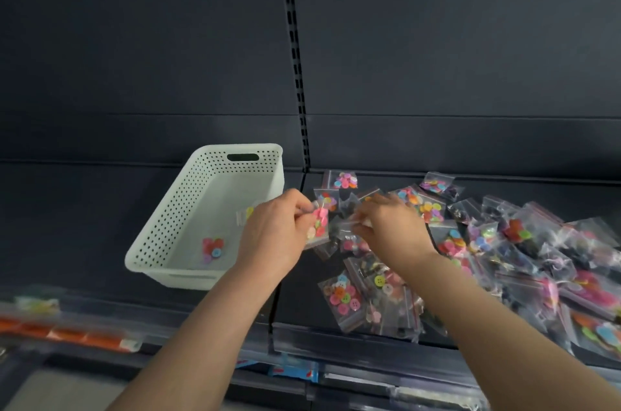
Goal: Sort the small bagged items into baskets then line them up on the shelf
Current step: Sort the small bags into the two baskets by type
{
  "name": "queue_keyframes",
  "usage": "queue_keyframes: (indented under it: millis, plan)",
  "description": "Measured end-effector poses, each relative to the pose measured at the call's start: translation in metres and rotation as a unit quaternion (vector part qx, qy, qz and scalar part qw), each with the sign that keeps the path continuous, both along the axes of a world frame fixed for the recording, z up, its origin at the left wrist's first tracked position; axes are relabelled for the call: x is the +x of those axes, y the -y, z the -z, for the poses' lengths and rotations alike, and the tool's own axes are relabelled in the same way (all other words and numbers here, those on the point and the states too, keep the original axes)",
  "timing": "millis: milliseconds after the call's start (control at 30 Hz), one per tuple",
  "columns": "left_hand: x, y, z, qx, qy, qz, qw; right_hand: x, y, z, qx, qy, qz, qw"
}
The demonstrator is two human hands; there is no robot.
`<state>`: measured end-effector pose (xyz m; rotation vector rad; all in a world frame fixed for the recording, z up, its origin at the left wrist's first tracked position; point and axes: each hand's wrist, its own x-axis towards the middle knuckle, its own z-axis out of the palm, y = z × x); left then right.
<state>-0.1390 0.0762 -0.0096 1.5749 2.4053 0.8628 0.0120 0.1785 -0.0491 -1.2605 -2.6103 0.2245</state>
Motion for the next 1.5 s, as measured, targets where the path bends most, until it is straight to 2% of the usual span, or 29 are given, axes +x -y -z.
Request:
queue_keyframes:
  millis: [67,133,233,300,367,467,567,700,833,1000,1167,1233,1333,1500]
  plan:
    - [-0.015,0.007,-0.007,0.054,-0.003,-0.048,0.997,-0.002,0.001,-0.008,-0.019,-0.080,0.006,0.997]
    - [-0.037,0.015,-0.015,0.071,-0.042,-0.102,0.991,-0.008,0.004,-0.019,-0.032,-0.126,0.012,0.991]
    - [-0.073,0.030,-0.019,-0.051,-0.082,-0.144,0.985,-0.031,0.009,-0.031,-0.056,-0.167,-0.013,0.984]
    - [-0.087,0.041,-0.015,-0.139,-0.077,-0.150,0.976,-0.049,0.016,-0.037,-0.074,-0.184,-0.044,0.979]
    - [-0.098,0.054,-0.008,-0.158,-0.060,-0.157,0.973,-0.071,0.023,-0.040,-0.078,-0.186,-0.074,0.977]
    - [-0.110,0.067,-0.003,-0.118,-0.052,-0.150,0.980,-0.107,0.032,-0.048,-0.099,-0.206,-0.096,0.969]
    - [-0.111,0.072,-0.007,-0.064,-0.049,-0.137,0.987,-0.135,0.033,-0.047,-0.111,-0.180,-0.109,0.971]
    - [-0.102,0.068,-0.014,-0.037,-0.047,-0.111,0.992,-0.142,0.031,-0.046,-0.089,-0.173,-0.099,0.976]
    - [-0.084,0.052,-0.019,-0.012,-0.044,-0.077,0.996,-0.112,0.028,-0.044,-0.096,-0.218,-0.091,0.967]
    - [-0.054,0.027,-0.016,-0.010,-0.032,-0.017,0.999,-0.035,0.014,-0.030,-0.039,-0.104,-0.024,0.994]
    - [-0.008,0.004,-0.007,-0.004,-0.067,0.071,0.995,0.038,0.011,-0.015,-0.034,-0.025,0.079,0.996]
    - [0.007,-0.003,0.001,-0.048,-0.076,0.102,0.991,0.059,0.012,-0.012,-0.033,-0.021,0.098,0.994]
    - [0.024,-0.011,0.015,-0.161,-0.068,0.114,0.978,0.078,0.016,-0.007,-0.043,-0.047,0.096,0.993]
    - [0.044,-0.023,0.034,-0.216,-0.077,0.105,0.968,0.088,0.024,-0.004,-0.088,-0.071,0.065,0.991]
